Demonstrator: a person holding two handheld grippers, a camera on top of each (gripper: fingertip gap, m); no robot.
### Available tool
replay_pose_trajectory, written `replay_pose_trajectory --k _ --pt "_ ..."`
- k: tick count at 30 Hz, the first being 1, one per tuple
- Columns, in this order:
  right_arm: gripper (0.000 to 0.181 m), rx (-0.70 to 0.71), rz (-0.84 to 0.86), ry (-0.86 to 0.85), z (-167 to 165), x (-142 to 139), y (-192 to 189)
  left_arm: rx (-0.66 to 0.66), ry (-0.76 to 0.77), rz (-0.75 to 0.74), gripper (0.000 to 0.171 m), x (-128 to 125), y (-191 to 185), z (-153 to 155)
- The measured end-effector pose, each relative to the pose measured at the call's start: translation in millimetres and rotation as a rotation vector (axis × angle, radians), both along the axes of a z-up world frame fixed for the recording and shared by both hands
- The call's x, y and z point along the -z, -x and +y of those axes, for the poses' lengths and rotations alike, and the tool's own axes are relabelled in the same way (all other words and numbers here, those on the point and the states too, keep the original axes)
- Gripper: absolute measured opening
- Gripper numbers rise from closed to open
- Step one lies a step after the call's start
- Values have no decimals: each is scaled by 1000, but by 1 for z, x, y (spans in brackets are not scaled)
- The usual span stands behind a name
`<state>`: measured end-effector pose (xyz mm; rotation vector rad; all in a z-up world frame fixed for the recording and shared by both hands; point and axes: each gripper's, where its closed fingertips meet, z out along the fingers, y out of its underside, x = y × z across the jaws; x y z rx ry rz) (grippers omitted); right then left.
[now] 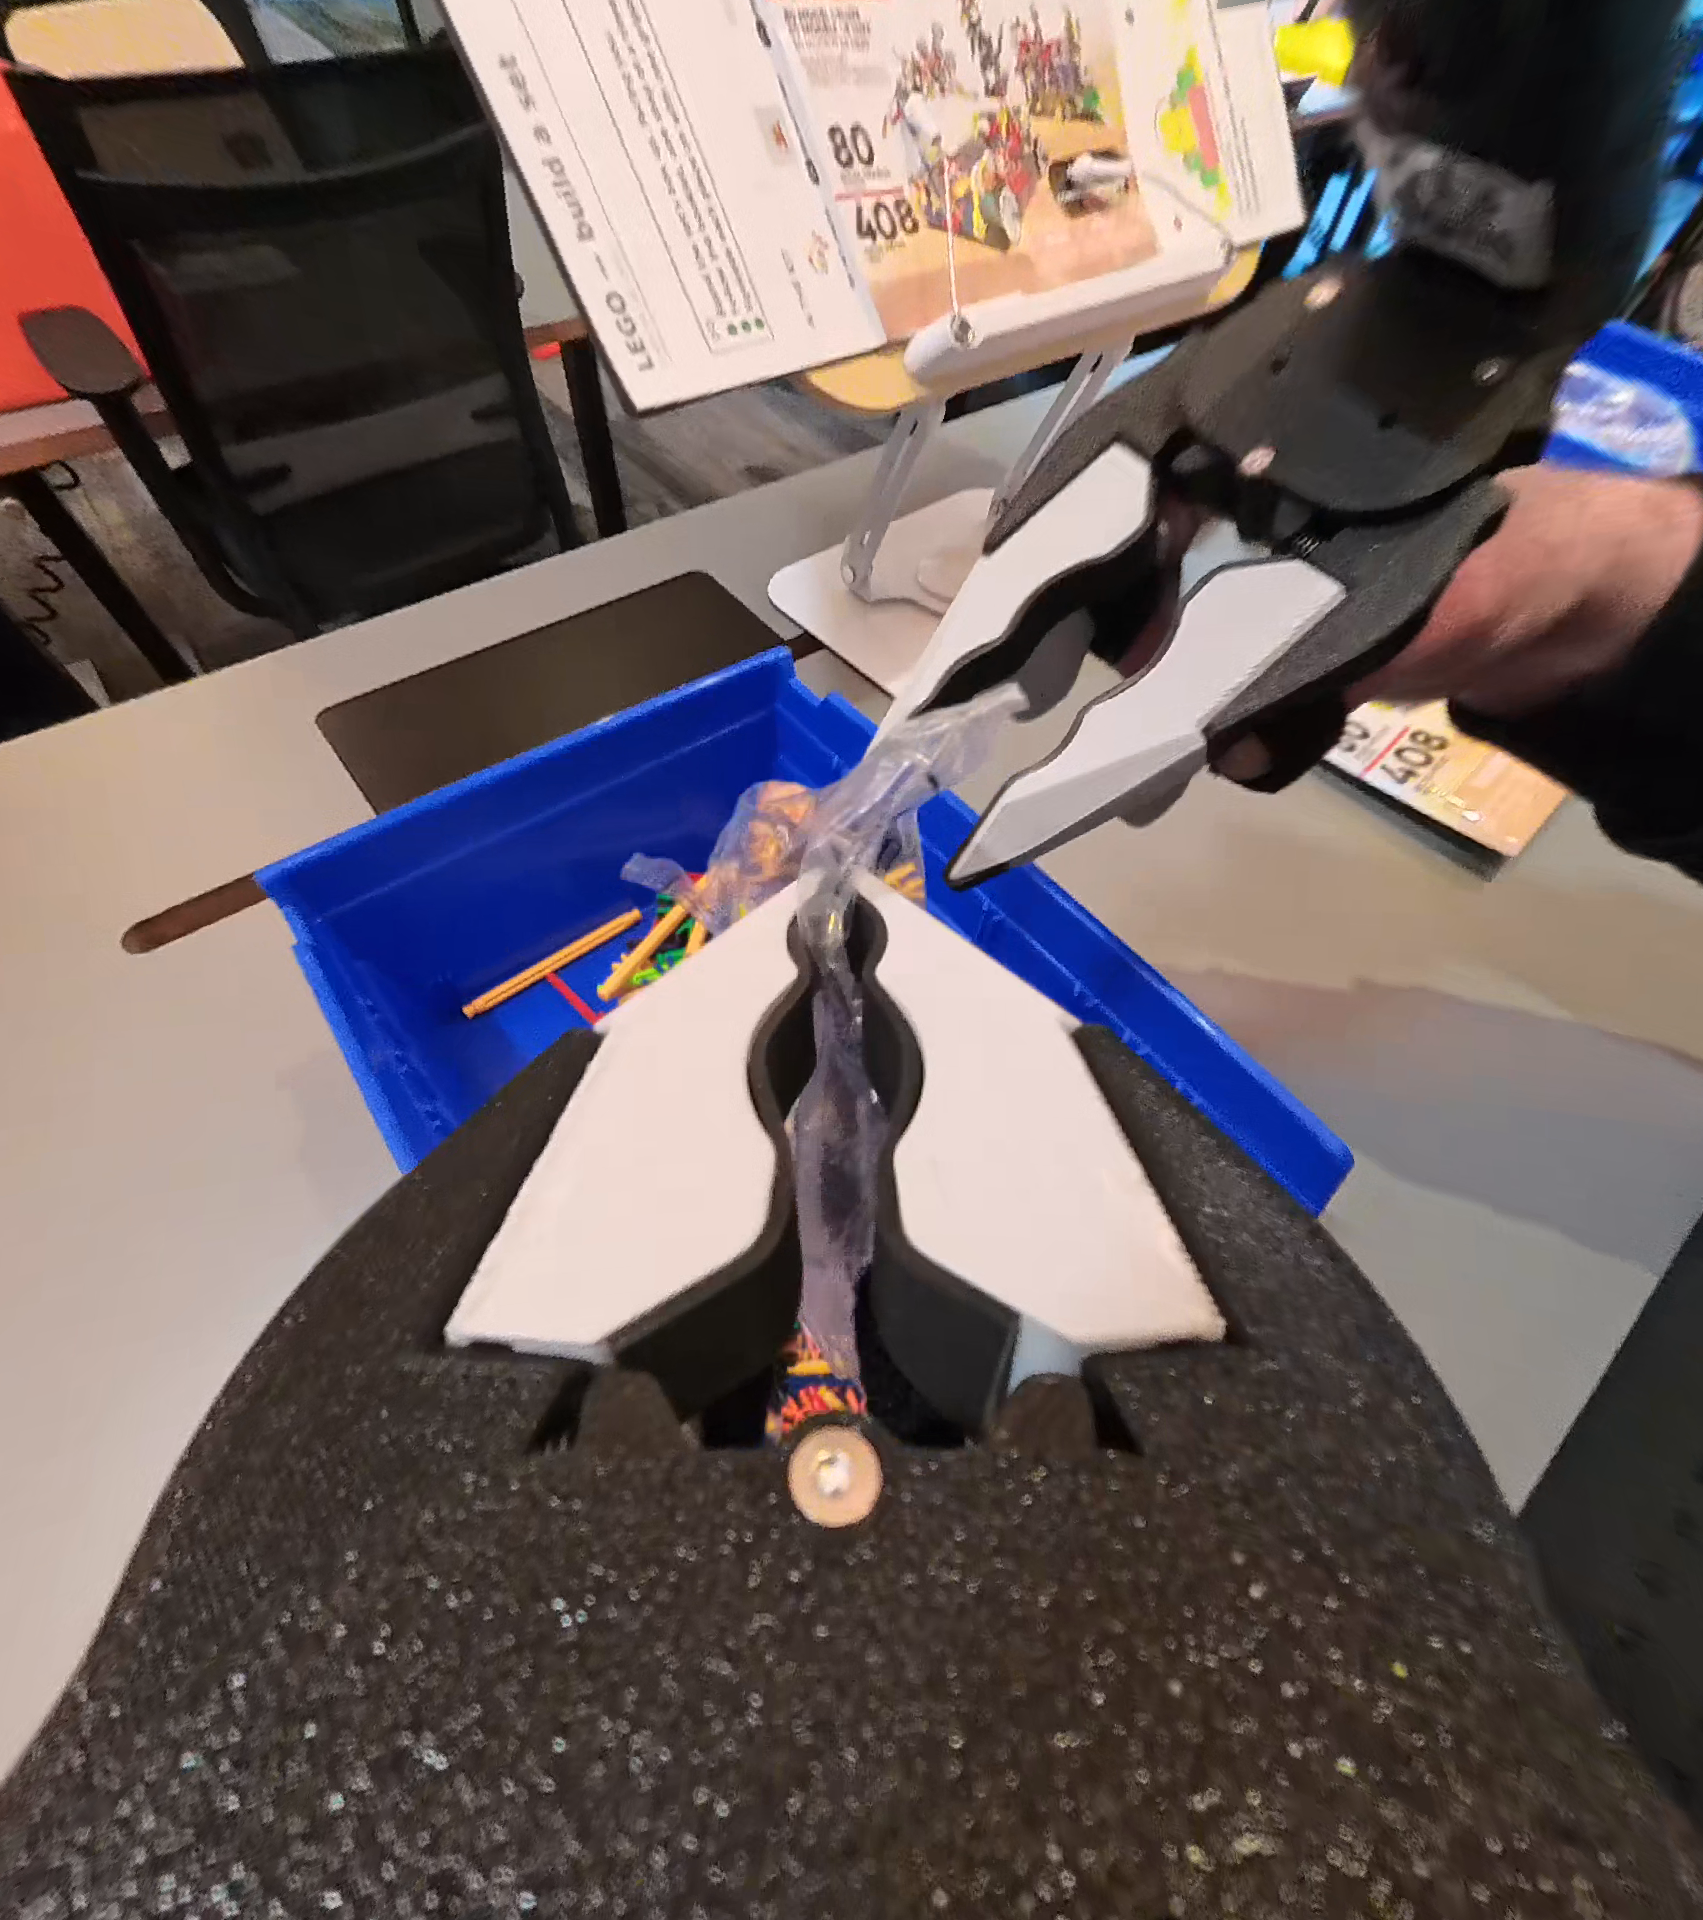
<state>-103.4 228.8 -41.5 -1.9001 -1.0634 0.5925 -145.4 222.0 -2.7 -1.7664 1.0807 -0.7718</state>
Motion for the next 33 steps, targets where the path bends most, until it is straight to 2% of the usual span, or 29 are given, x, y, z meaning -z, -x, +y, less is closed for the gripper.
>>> replay_pose_trajectory --k 9,16,24,26,29,33 --pt "44 71 141 134 21 21 -17 68 58 -253 0 -31 -7 3" --pt "46 48 335 223 29 9 -17 108 133 -397 0 -48 -4 6" --pt "45 -17 462 295 32 0 -7 116 206 -516 0 -54 4 14" --pt "36 -20 484 307 33 1 -5 113 238 -536 0 -54 6 16" --pt "5 -20 511 310 34 1 -6 93 284 -567 0 -52 10 21" --pt "0 -10 508 312 36 2 -7 64 325 -579 0 -43 18 26"
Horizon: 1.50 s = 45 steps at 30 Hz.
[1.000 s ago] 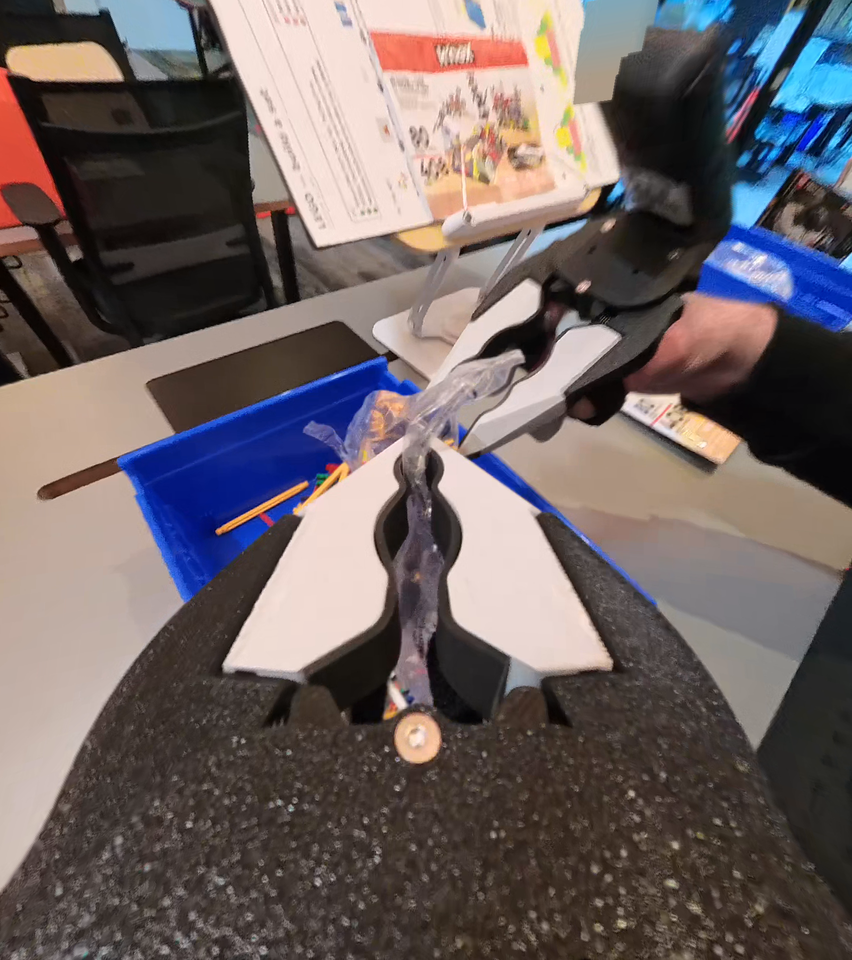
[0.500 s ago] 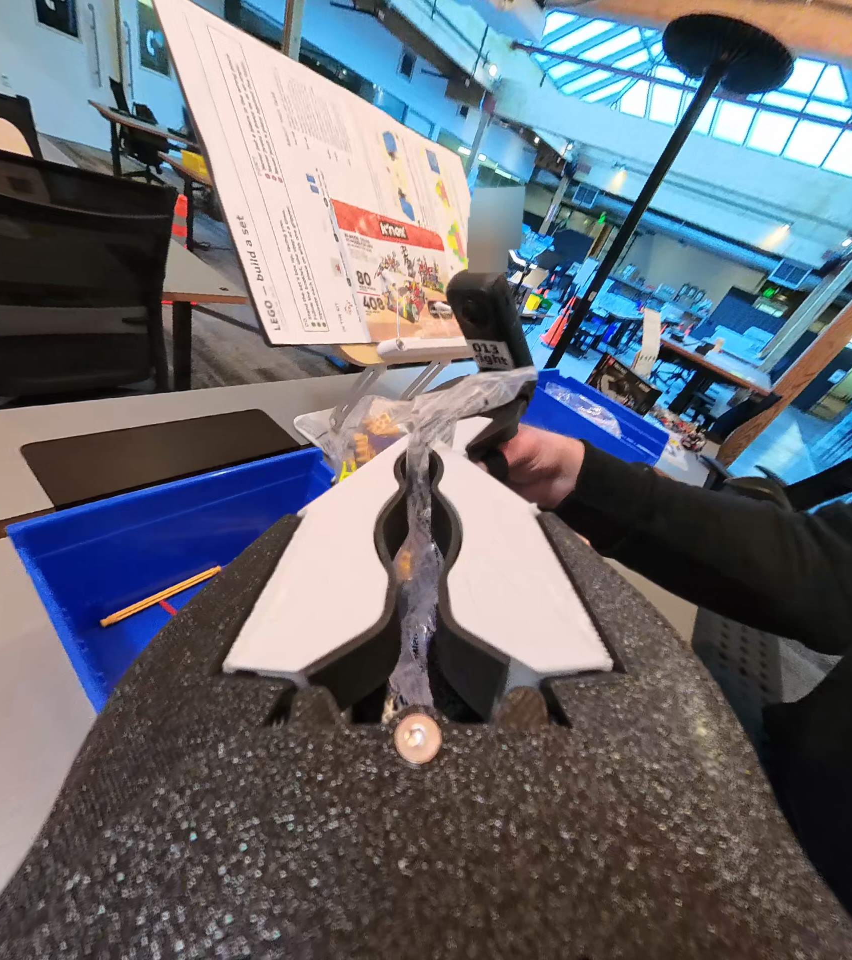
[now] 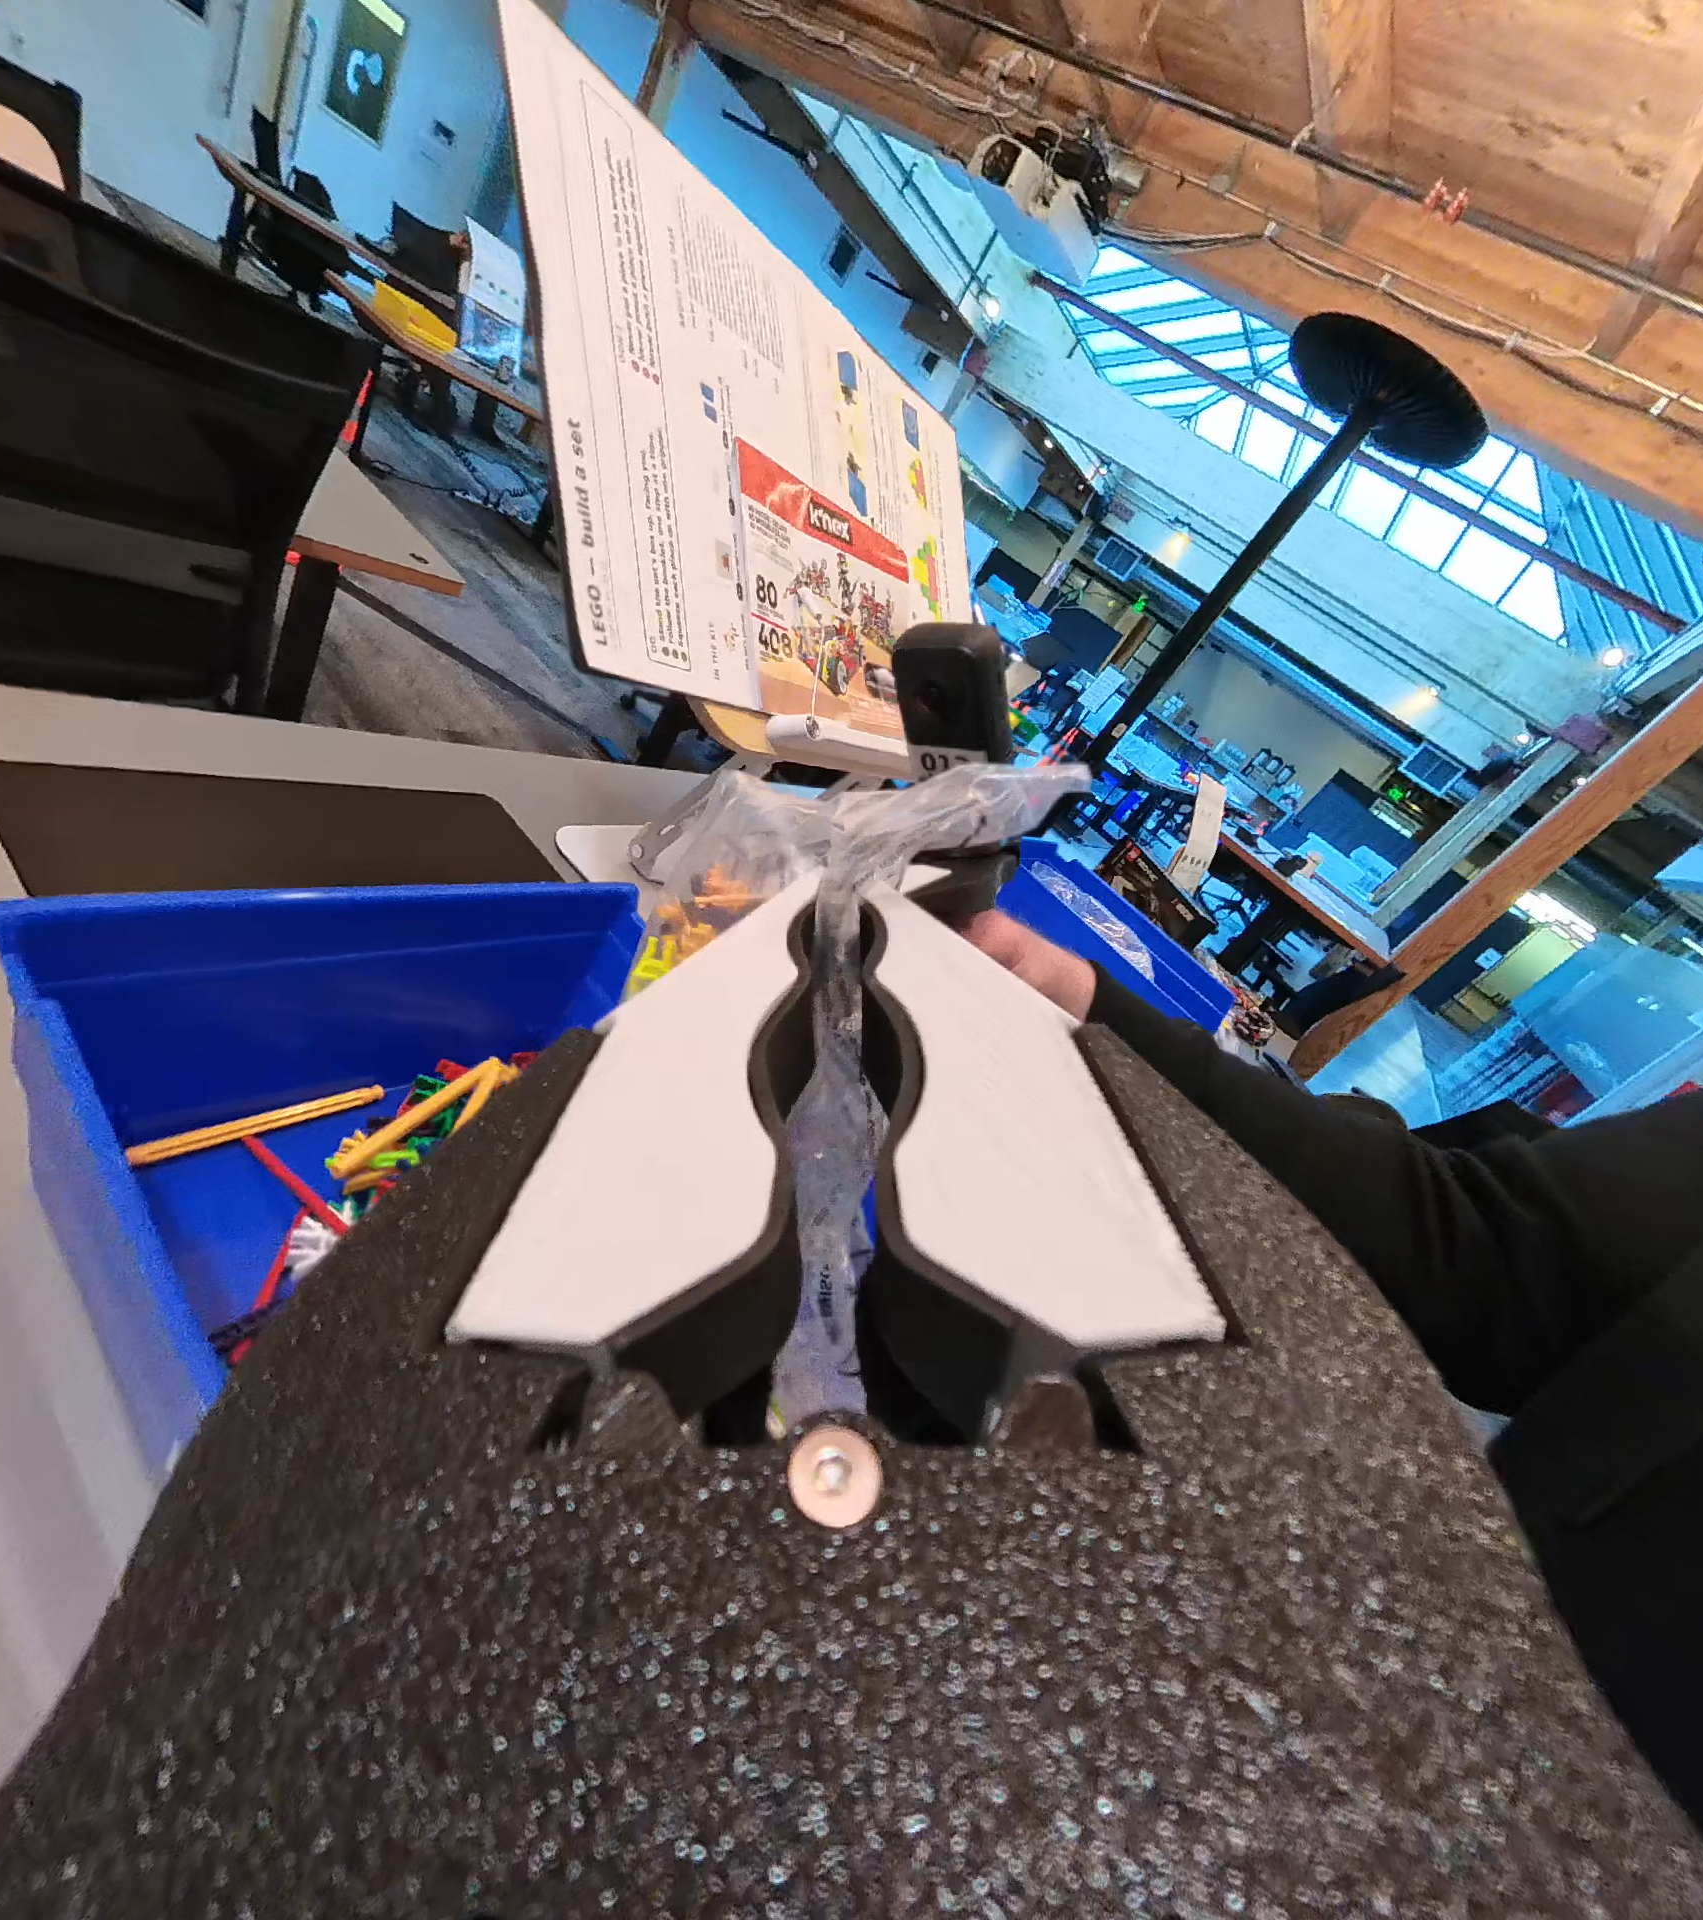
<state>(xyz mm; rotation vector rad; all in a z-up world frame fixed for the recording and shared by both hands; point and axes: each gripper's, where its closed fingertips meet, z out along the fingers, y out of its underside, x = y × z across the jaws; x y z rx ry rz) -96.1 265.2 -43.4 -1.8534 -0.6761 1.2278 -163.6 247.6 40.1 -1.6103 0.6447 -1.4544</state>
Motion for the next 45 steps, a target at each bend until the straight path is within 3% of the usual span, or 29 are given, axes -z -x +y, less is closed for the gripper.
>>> replay_pose_trajectory --k 14,17,22,27,32,36,38,40,42,45 --pt "0 -41 -262 33 10 4 1 -184 175 136 0 61 38 20" --pt "0 -53 -267 58 10 3 1 -192 201 131 1 63 42 22" --pt "0 -69 -281 46 7 -7 2 -130 129 222 18 64 35 13" --pt "0 -78 -352 23 5 -13 2 -116 45 330 58 60 25 10" --pt "0 -111 -385 8 2 -20 10 -46 -128 601 72 71 7 -2" --pt "0 -160 -407 -8 -3 -20 23 -26 -192 856 63 102 -5 0" --pt "0 -153 -401 -13 -1 -23 24 9 -205 928 30 114 -4 -3" --pt "0 -143 -379 -23 2 -25 22 -4 -186 902 2 111 -4 0" --pt "0 -121 -349 -40 5 -27 18 -7 -203 911 0 105 -1 3" --pt "30 -134 -357 -57 4 -20 12 26 -170 899 0 95 1 4"
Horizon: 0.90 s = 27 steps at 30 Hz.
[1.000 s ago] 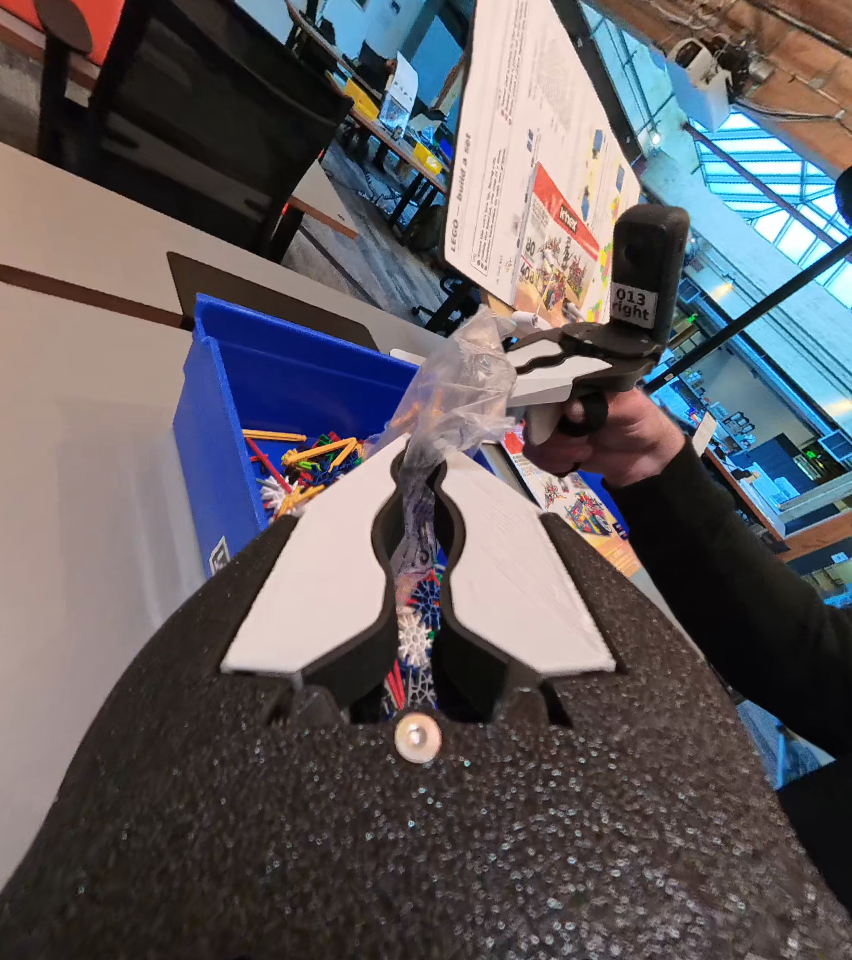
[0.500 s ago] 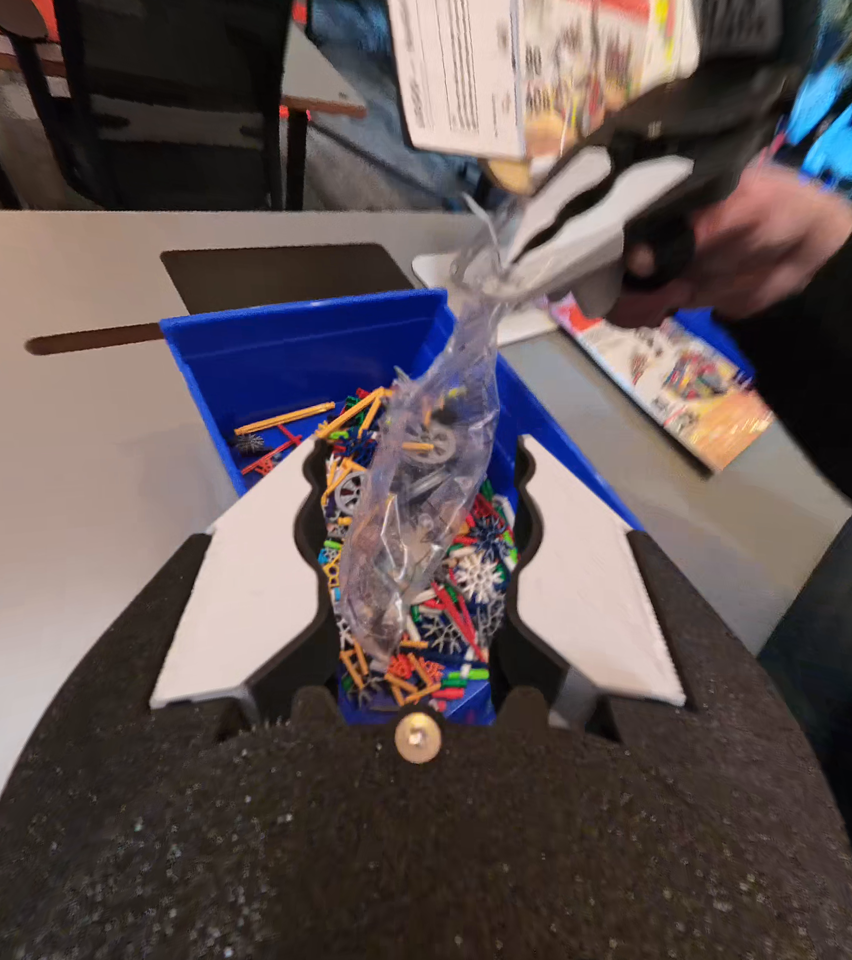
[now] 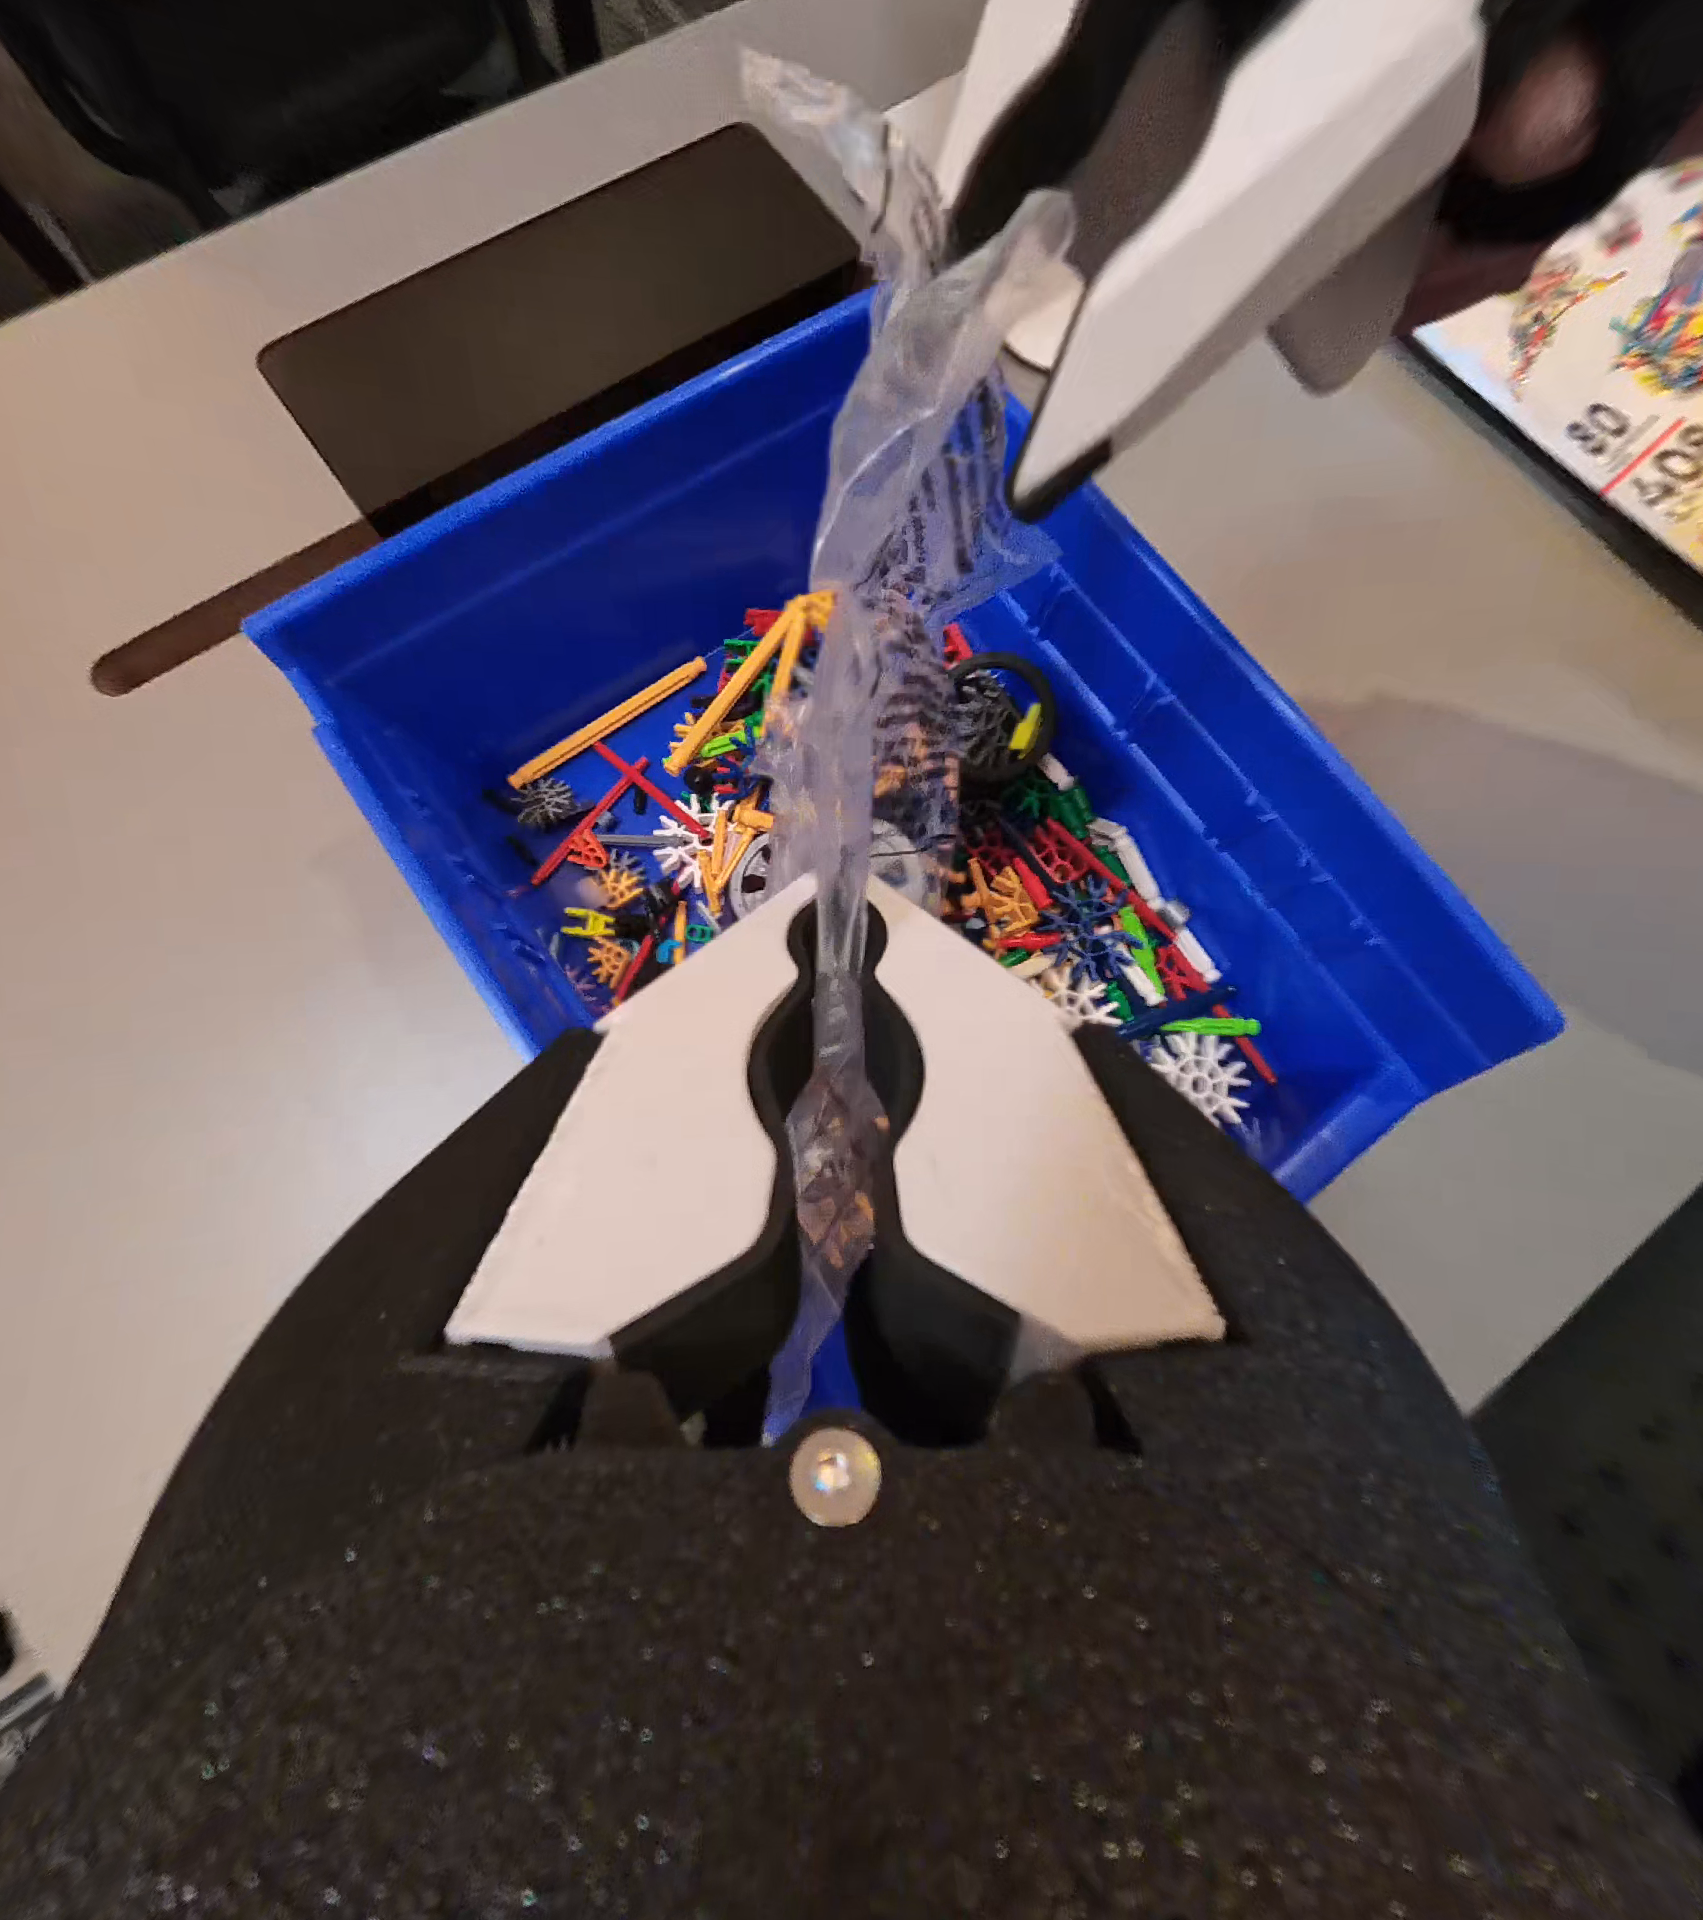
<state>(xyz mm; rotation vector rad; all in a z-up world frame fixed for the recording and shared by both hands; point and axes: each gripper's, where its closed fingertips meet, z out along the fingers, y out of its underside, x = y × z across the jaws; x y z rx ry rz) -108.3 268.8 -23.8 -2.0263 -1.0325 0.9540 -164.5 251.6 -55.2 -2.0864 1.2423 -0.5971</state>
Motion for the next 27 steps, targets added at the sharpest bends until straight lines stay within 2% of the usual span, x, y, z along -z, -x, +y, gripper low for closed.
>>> replay_pose_trajectory --k 5,6,7,9,10,12,13,17,21,24,27 --pt "30 -45 -87 -27 -3 29 4 95 127 -77 0 -16 -9 -10" --pt "11 -70 -65 -29 -6 29 9 110 144 -83 0 -18 -9 -12" --pt "0 -76 -55 -26 -7 31 11 108 152 -87 0 -19 -9 -10" --pt "0 -65 -26 -3 -8 31 12 103 169 -98 0 -20 -7 -8" --pt "0 -57 11 13 -7 28 12 97 172 -112 6 -20 -6 -6" --pt "0 -43 101 54 -7 21 11 75 178 -143 36 -21 -1 -2" --pt "0 -44 145 66 -8 16 10 80 180 -167 46 -22 1 -2" --pt "0 -53 273 93 -11 -4 4 47 176 -209 61 -15 15 2" --pt "0 -72 395 122 -15 -30 -1 91 110 -208 72 -8 18 0" --pt "0 -64 459 153 -14 -41 -7 141 126 -291 59 -13 12 -7" --pt "0 -43 516 190 -11 -44 -13 183 165 -350 29 -15 4 -18"
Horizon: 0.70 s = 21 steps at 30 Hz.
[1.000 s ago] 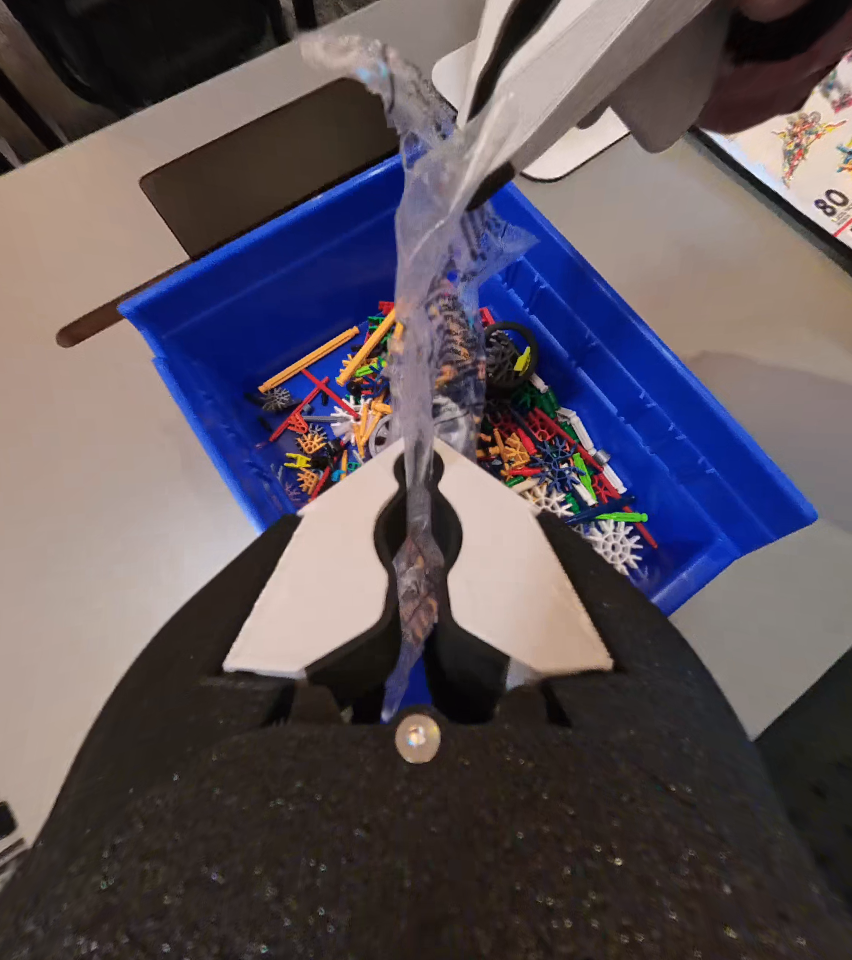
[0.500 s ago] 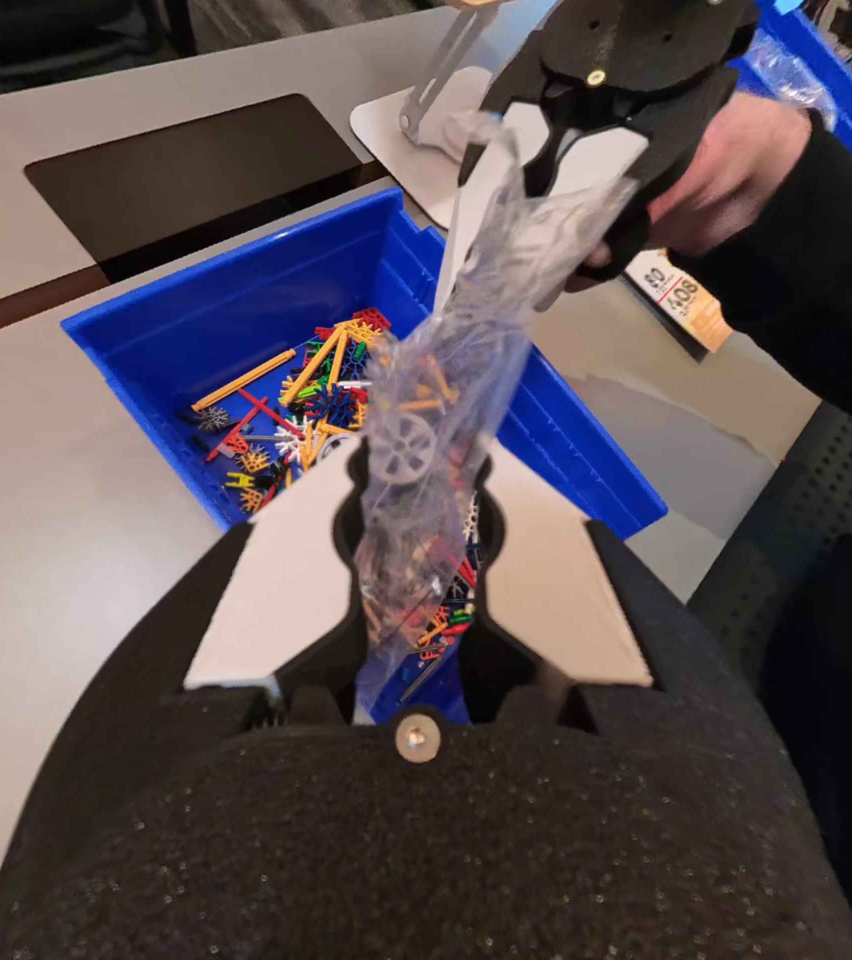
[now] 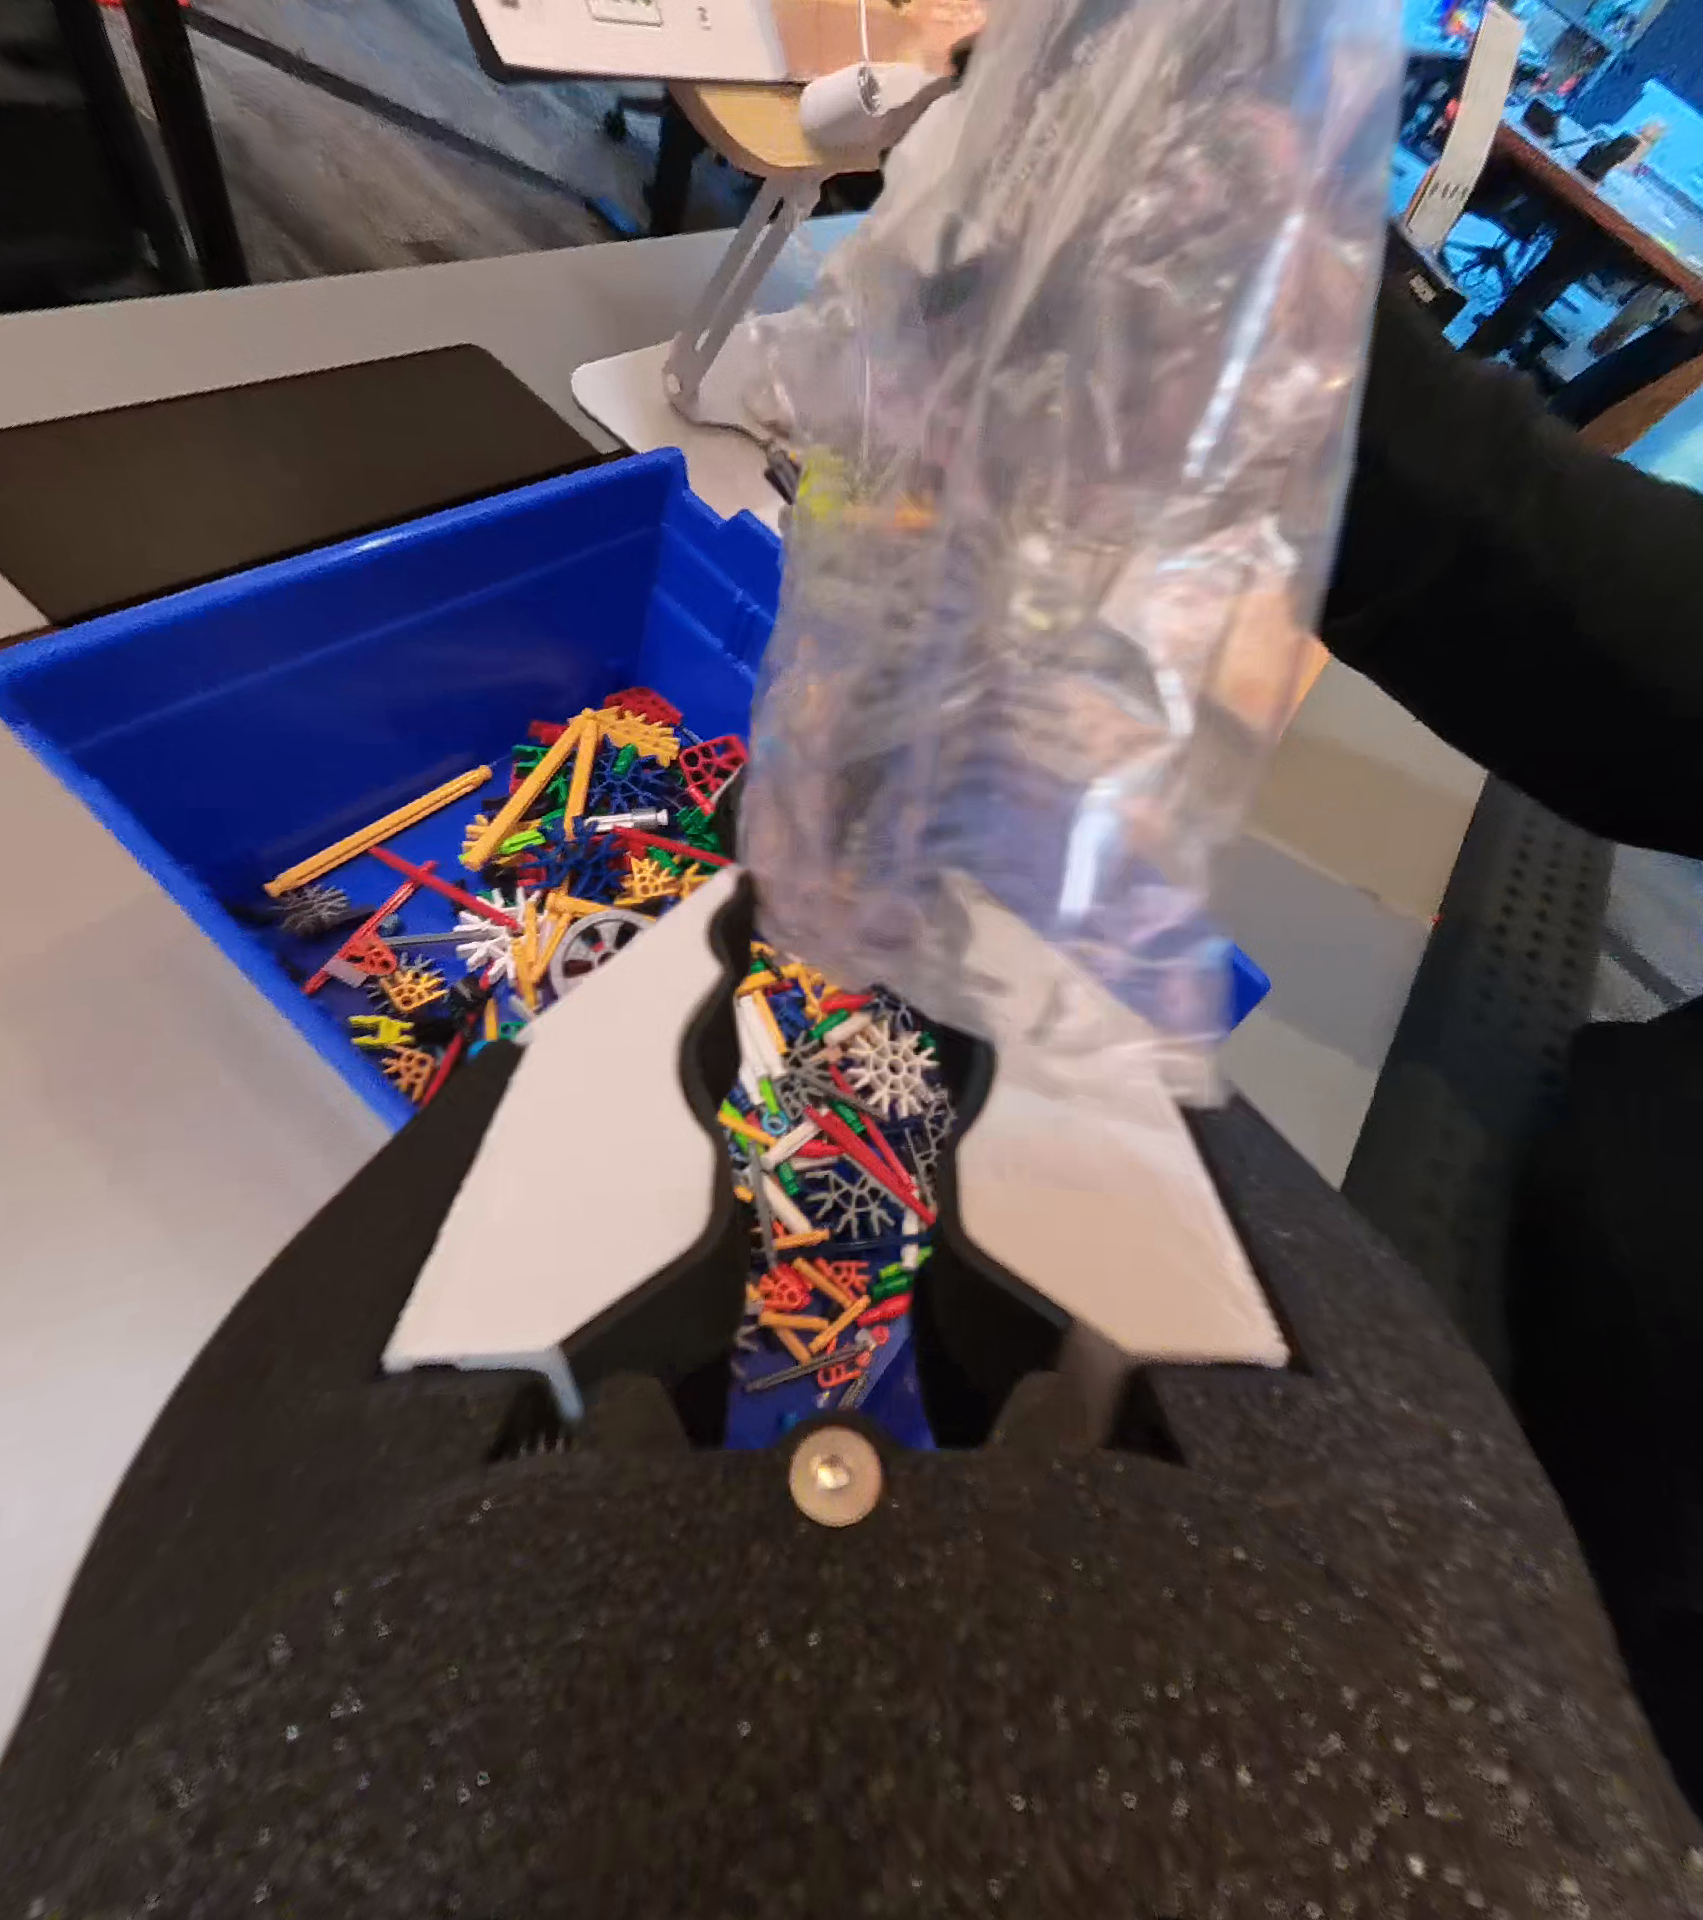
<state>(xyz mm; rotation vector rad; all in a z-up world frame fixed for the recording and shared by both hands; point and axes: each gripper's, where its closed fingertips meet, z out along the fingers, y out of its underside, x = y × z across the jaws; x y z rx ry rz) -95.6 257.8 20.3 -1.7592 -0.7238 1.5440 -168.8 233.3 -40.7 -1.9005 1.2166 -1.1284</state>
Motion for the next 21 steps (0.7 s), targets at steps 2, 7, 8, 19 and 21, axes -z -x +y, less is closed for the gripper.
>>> replay_pose_trajectory --k 2,7,8,19,21 --pt "0 16 12 26 3 4 -3 17 14 0 12 4 -4 -6" --pt "0 80 -29 72 13 22 -10 -38 108 -42 0 4 -1 -3" --pt "0 96 -51 78 15 27 -12 -41 157 -46 0 6 1 -5" --pt "0 106 -304 81 11 74 5 -66 328 -131 0 -33 6 -7" --pt "0 115 -301 76 12 76 10 -63 329 -142 0 -37 3 -6"
